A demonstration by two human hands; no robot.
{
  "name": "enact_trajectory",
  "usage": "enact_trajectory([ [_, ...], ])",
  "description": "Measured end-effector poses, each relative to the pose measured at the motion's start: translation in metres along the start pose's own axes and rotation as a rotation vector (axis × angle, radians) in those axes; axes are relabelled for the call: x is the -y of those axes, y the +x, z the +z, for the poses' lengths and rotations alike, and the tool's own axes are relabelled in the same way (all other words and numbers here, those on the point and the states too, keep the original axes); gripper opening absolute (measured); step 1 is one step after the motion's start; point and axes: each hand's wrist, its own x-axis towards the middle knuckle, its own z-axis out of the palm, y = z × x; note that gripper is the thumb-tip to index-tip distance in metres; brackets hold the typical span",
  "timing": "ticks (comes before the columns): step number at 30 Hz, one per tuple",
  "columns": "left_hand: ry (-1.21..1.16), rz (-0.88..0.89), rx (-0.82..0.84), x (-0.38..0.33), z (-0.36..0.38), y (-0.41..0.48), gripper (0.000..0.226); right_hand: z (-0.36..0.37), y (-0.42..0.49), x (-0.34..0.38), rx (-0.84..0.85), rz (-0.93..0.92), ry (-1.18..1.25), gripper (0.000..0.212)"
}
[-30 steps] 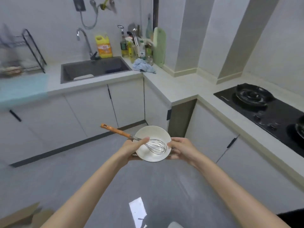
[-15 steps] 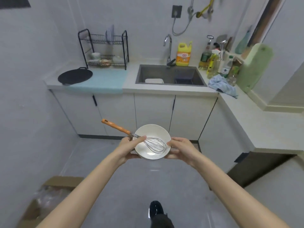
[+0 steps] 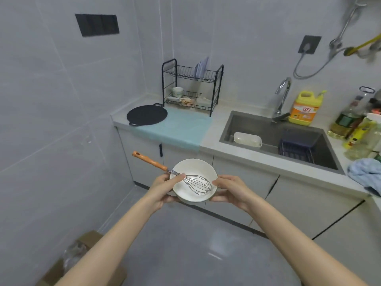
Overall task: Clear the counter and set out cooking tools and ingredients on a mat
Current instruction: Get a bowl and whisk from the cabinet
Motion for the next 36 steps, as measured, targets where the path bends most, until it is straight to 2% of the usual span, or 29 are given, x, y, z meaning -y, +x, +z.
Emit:
enact_trajectory([
  [6, -0.015, -0.016, -0.084, -0.031, -0.029, 0.082, 0.034, 0.009, 0.093, 0.034, 0.049, 0.003, -0.034, 0.015],
  [13, -0.028, -0.006, -0.050, -0.077, -0.072, 0.202, 0.032, 0.027, 0.223, 0.069, 0.022, 0.017, -0.009, 0.015],
  [22, -0.021, -0.063, 0.000, -0.148, -0.107, 0.346, 0.012, 0.039, 0.363, 0.123, -0.052, 0.048, 0.059, 0.016],
  [25, -0.020, -0.063, -0.006, -0.164, -0.113, 0.388, 0.007, 0.035, 0.404, 0.135, -0.081, 0.065, 0.072, 0.016],
  [29, -0.056, -0.066, -0.019, -0.176, -0.119, 0.448, 0.013, 0.024, 0.462, 0.146, -0.126, 0.086, 0.088, 0.015],
  [36, -0.038, -0.166, -0.089, -0.188, -0.121, 0.554, 0.013, -0.003, 0.570, 0.155, -0.147, 0.124, 0.073, 0.012],
])
